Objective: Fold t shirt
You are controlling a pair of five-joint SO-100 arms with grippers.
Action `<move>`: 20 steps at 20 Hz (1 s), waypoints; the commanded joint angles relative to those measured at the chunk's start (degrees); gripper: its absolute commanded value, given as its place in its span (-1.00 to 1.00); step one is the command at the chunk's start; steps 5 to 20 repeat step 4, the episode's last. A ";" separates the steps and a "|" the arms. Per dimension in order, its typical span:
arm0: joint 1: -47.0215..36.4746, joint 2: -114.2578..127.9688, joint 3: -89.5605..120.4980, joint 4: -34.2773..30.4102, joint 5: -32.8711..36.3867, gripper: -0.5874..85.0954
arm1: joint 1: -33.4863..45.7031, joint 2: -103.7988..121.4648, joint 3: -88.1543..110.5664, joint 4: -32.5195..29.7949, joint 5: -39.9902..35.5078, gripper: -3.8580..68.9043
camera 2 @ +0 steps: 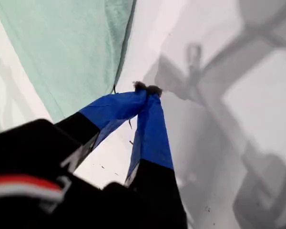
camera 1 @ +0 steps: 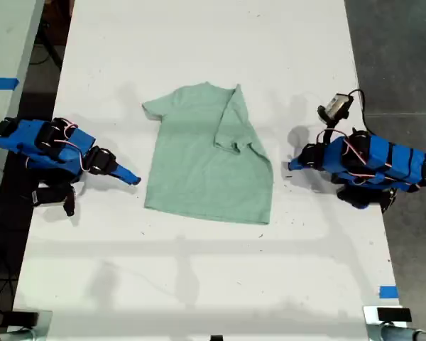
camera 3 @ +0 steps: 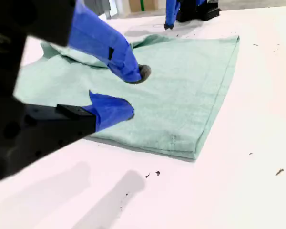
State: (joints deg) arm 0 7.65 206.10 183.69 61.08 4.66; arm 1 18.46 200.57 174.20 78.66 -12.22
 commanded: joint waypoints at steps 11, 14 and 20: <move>-0.26 0.44 0.35 -1.05 0.35 -0.78 | -0.35 0.62 2.55 -1.23 0.97 -0.95; -0.26 0.44 0.35 -1.05 0.35 -0.78 | -0.35 0.62 2.55 -1.23 0.97 -0.95; -0.26 0.44 0.35 -1.05 0.35 -0.78 | -0.35 0.62 2.55 -1.23 0.97 -0.95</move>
